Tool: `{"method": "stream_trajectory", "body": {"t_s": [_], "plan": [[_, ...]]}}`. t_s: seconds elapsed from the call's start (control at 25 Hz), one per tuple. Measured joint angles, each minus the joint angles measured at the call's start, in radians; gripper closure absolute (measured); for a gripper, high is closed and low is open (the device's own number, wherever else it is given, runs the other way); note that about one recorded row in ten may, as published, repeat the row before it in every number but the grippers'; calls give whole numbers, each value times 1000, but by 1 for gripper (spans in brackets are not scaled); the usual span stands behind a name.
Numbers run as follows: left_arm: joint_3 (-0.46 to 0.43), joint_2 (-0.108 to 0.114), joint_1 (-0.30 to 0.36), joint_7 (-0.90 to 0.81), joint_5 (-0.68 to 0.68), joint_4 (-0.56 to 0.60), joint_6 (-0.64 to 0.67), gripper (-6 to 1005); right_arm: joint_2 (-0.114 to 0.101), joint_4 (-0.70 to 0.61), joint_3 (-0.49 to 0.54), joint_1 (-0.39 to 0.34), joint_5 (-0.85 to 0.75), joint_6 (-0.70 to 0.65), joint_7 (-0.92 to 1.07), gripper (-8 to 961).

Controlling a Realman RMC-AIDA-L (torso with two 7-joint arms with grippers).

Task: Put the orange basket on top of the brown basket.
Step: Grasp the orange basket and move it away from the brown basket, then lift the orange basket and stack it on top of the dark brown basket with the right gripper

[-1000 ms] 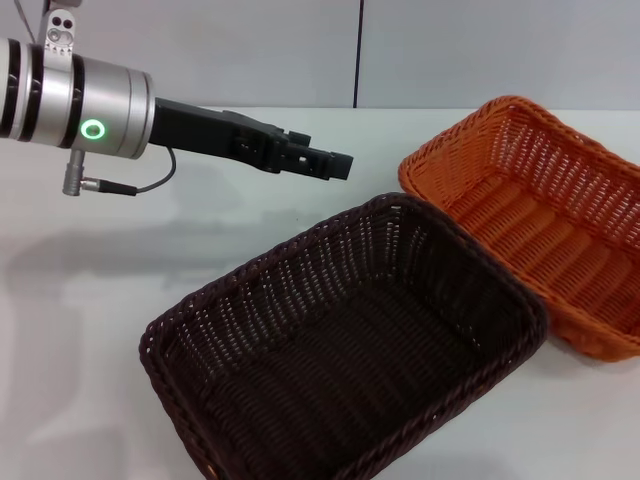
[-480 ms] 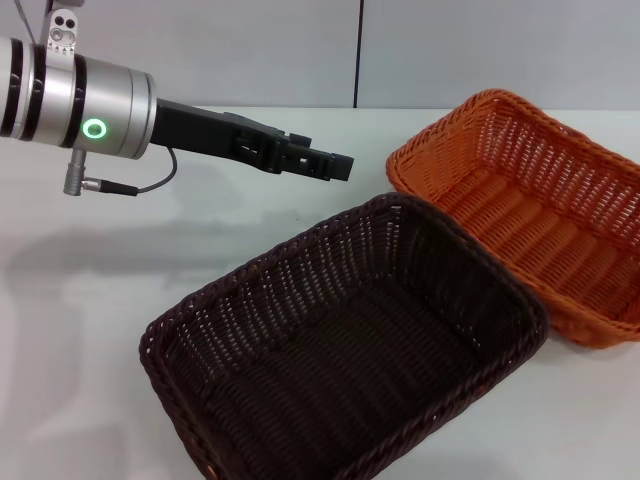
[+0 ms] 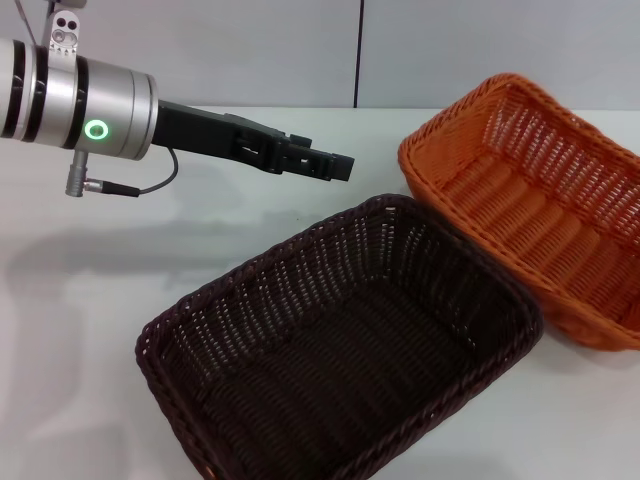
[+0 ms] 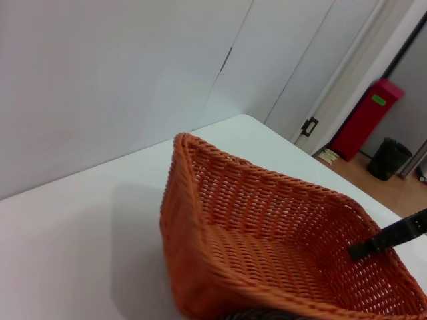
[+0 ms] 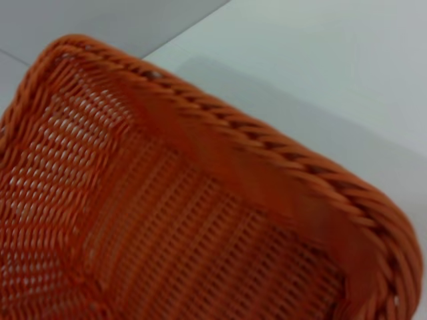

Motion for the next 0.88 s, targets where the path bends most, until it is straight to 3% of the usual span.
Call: {"method": "stream_trajectory", "body": {"t_s": [0.56, 0.88], "plan": [[-7, -3, 1, 2, -1, 24, 27, 159, 2, 5, 15, -37, 23, 80, -33, 638], [-10, -4, 15, 6, -8, 26, 53, 159, 2, -5, 16, -90, 188, 99, -53, 709]]}}
